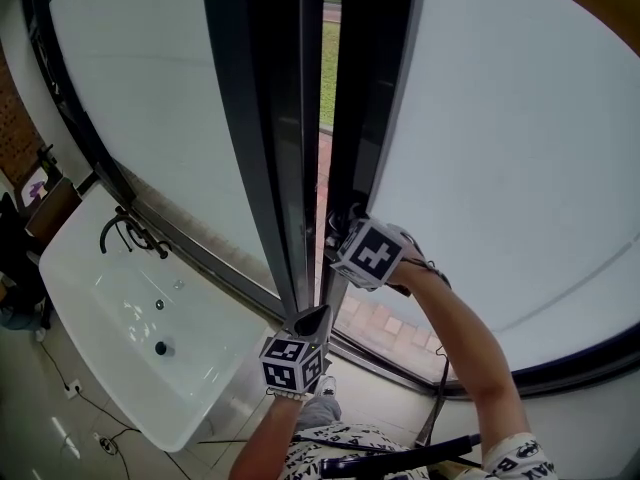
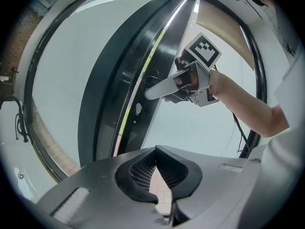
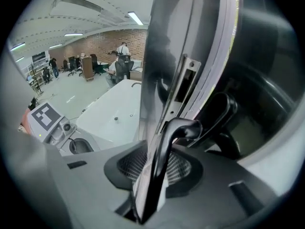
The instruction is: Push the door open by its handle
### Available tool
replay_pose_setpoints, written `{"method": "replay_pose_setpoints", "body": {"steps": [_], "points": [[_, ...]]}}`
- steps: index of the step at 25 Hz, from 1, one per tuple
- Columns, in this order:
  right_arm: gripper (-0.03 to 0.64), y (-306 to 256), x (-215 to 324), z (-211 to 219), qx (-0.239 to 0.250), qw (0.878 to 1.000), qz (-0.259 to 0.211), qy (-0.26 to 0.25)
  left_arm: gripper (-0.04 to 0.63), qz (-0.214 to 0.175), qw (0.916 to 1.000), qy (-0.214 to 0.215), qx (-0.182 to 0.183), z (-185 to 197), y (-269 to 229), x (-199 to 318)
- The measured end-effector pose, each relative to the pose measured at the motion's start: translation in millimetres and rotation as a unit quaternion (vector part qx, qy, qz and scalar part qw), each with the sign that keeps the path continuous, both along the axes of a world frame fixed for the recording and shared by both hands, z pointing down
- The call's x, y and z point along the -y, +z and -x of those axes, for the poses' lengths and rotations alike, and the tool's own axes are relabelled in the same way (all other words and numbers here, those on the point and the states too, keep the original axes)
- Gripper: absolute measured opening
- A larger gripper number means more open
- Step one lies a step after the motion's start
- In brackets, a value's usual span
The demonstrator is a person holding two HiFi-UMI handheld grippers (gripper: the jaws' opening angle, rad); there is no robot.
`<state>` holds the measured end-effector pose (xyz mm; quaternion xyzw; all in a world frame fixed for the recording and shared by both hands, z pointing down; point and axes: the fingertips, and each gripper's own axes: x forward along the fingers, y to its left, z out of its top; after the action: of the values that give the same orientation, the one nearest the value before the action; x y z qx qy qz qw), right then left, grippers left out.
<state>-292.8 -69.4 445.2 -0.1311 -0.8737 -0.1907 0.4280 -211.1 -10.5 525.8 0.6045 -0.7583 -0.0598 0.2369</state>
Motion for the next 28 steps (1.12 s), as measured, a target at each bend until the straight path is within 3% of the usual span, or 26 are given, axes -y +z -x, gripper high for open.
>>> {"method": "replay_pose_setpoints", "body": {"steps": [2, 4, 10, 20, 28], "points": [[0.026, 0.0, 4.4, 2.2, -0.007, 1.000, -0.009, 0.005, -0.015, 0.000, 1.0000, 0.002, -0.003, 2.7, -0.8, 5.3], [0.018, 1.3, 4.9, 2.3, -0.014, 1.000, 0.009, 0.006, -0.015, 0.001, 1.0000, 0.007, -0.004, 3.7, 0.9, 10.5], [0.015, -3.5, 9.5, -2.6, -0.003, 0.999, 0.035, 0.004, -0.015, 0.001, 0.9994, 0.032, -0.009, -7.1, 1.8, 34.4], [0.015, -7.7, 70.1, 10.0, -0.008, 0.998, 0.058, 0.039, -0.015, -0.003, 0.9972, 0.074, 0.002, -8.8, -14.9, 96.0], [0.014, -21.7, 123.9, 12.8, 0.006, 0.994, 0.068, 0.082, -0.015, 0.028, 0.9956, 0.085, 0.030, -18.0, -26.6, 129.8]]}}
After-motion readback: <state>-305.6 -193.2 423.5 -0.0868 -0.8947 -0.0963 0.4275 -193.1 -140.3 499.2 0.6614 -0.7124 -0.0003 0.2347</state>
